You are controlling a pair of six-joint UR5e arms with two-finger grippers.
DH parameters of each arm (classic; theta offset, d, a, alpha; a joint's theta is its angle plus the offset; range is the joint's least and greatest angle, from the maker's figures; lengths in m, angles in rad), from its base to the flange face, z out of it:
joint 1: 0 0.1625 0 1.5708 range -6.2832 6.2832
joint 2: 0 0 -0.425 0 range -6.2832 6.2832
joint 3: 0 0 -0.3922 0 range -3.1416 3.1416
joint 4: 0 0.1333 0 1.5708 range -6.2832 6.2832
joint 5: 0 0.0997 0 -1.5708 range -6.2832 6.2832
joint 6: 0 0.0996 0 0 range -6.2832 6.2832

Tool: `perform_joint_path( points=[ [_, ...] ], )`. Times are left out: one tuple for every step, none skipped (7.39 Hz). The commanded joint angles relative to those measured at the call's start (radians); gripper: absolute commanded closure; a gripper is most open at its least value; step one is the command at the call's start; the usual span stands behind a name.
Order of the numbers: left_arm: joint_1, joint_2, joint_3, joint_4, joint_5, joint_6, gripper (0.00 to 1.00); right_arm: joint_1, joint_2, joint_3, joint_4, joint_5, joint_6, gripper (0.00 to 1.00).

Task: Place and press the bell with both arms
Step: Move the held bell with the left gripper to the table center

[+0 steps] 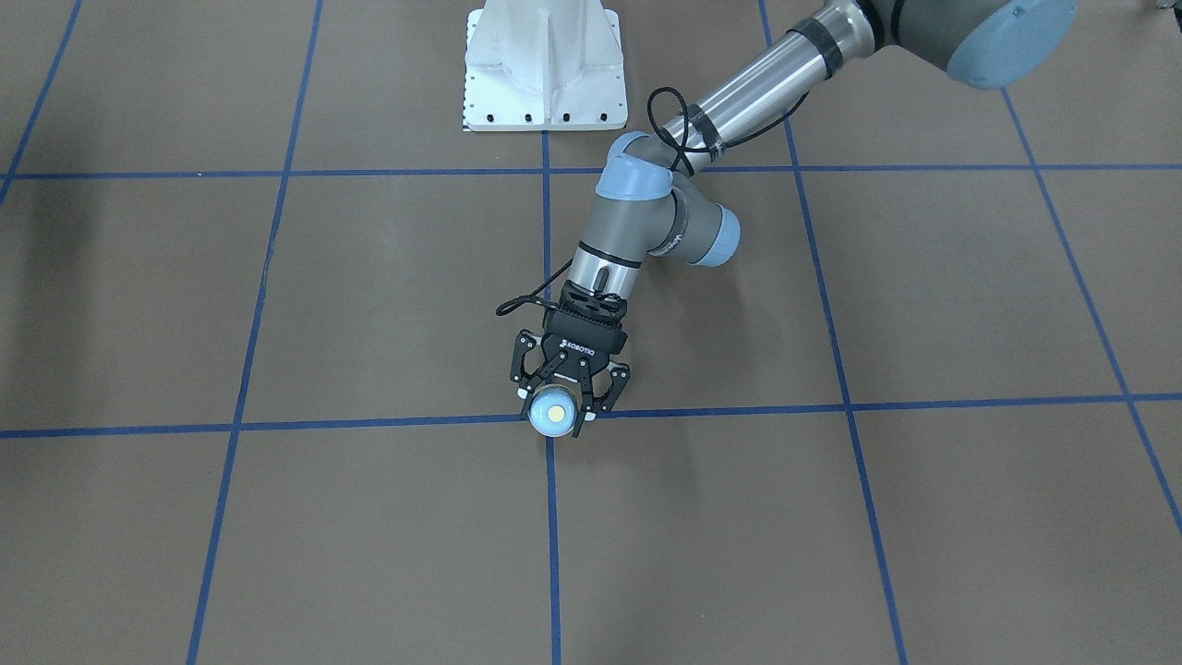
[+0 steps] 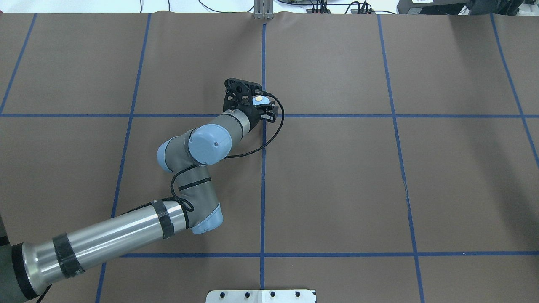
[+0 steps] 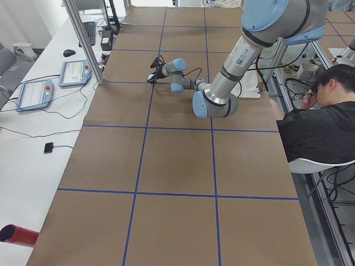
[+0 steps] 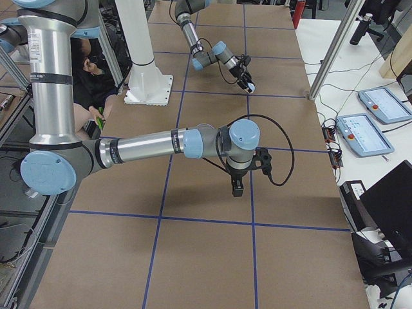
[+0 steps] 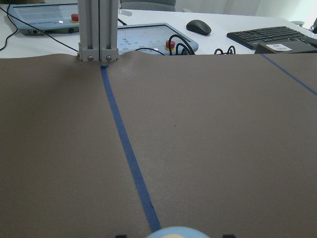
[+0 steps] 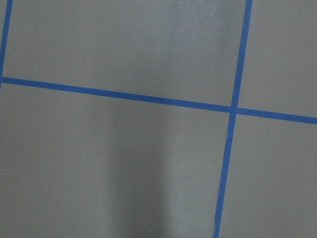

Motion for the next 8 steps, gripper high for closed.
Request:
perform_joint_path(
  points=[
    [0.006, -0.015, 0.03, 0.001, 0.004, 0.0, 1.0, -0.002, 0.0, 0.0, 0.0, 0.0, 0.0, 0.0],
    [0.009, -0.015, 0.04, 0.0, 0.004, 0.0, 1.0, -0.004, 0.0, 0.0, 0.0, 0.0, 0.0, 0.0],
    [0.015, -0.016, 0.04, 0.0, 0.004, 0.0, 1.0, -0.004, 0.0, 0.0, -0.001, 0.0, 0.0, 0.0],
    [0.022, -0.016, 0.04, 0.0, 0.004, 0.0, 1.0, -0.004, 0.0, 0.0, -0.001, 0.0, 0.0, 0.0],
    [0.025, -0.021, 0.04, 0.0, -0.002, 0.0, 0.82, -0.004, 0.0, 0.0, -0.001, 0.0, 0.0, 0.0],
    [0.026, -0.021, 0.04, 0.0, -0.004, 0.0, 0.22, -0.002, 0.0, 0.0, -0.001, 0.0, -0.001, 0.0],
    [0.026, -0.022, 0.038, 0.0, -0.001, 0.0, 0.0, -0.004, 0.0, 0.002, -0.001, 0.0, -0.002, 0.0],
    [0.026, -0.023, 0.035, 0.0, 0.001, 0.0, 0.0, -0.004, 0.008, 0.006, -0.001, 0.0, -0.002, 0.0]
  ],
)
